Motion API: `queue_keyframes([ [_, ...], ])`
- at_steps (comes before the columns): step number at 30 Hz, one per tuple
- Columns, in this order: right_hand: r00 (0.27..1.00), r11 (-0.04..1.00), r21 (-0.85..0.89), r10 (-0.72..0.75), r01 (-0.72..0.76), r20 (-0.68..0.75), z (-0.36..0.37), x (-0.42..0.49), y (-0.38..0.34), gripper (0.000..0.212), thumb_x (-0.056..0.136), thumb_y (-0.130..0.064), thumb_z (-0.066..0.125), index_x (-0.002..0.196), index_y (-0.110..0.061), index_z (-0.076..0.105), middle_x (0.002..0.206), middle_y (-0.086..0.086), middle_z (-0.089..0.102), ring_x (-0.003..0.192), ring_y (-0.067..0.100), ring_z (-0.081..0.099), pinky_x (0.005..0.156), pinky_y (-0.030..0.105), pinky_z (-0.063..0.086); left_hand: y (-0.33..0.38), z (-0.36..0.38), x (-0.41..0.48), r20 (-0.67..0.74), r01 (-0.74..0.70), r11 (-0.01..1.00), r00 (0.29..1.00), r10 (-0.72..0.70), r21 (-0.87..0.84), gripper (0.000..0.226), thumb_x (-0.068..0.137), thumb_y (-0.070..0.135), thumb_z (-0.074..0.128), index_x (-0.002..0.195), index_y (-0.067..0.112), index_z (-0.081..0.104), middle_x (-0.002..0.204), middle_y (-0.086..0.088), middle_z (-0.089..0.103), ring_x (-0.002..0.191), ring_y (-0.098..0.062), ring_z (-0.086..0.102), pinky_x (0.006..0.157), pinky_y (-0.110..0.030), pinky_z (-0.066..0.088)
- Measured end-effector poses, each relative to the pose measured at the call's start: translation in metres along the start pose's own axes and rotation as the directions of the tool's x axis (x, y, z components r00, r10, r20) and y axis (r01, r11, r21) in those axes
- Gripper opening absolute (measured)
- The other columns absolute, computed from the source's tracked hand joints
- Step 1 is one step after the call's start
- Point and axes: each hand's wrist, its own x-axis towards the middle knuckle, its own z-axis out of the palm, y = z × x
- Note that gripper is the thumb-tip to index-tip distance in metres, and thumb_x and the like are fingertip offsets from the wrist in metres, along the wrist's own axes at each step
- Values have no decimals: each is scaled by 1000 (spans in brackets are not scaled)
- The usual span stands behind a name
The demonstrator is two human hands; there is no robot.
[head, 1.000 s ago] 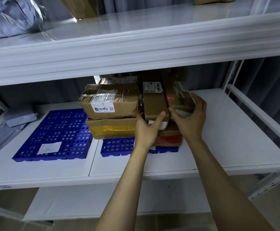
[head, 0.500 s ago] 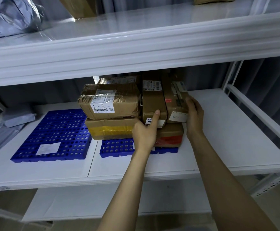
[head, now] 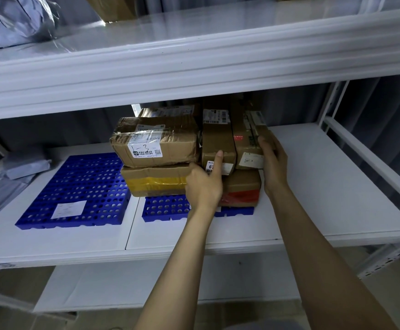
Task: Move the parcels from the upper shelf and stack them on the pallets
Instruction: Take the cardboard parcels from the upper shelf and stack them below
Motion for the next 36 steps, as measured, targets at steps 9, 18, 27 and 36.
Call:
queue_keyframes([
  [9, 999, 998, -61, 5, -2, 43, 0, 8, -1, 40, 98, -36, 50, 134, -20, 53, 122, -2, 64, 104, 6, 65, 86, 25, 54, 5, -6, -5, 28, -53, 992, 998, 50, 116, 61, 90, 62, 46, 117, 8, 48, 100, -6, 64, 76, -17, 55, 59, -27, 42],
  [18, 996, 994, -96, 53, -46, 69, -1, 13, 0, 50, 97, -49, 43, 139, -23, 48, 128, -1, 62, 110, 9, 62, 94, 32, 52, 6, -6, -5, 5, -47, 991, 999, 47, 126, 58, 90, 61, 47, 118, 10, 48, 108, -7, 65, 89, -23, 63, 64, -31, 47],
  [27, 995, 996, 6, 89, -89, -37, -3, 11, 4, 44, 104, -41, 30, 129, -19, 57, 113, -4, 67, 96, 3, 65, 74, 15, 50, 0, -6, -3, -47, -75, 990, 996, 81, 116, 50, 92, 57, 47, 110, 10, 52, 93, -7, 68, 78, -22, 64, 58, -30, 47],
  [36, 993, 996, 38, 87, -84, -81, -5, 8, 8, 32, 105, -35, 28, 97, -35, 59, 94, -13, 65, 84, -3, 63, 78, 18, 50, -5, -8, -7, -50, -85, 991, 995, 91, 103, 47, 94, 53, 48, 109, 9, 55, 93, -6, 67, 74, -17, 60, 50, -20, 36],
])
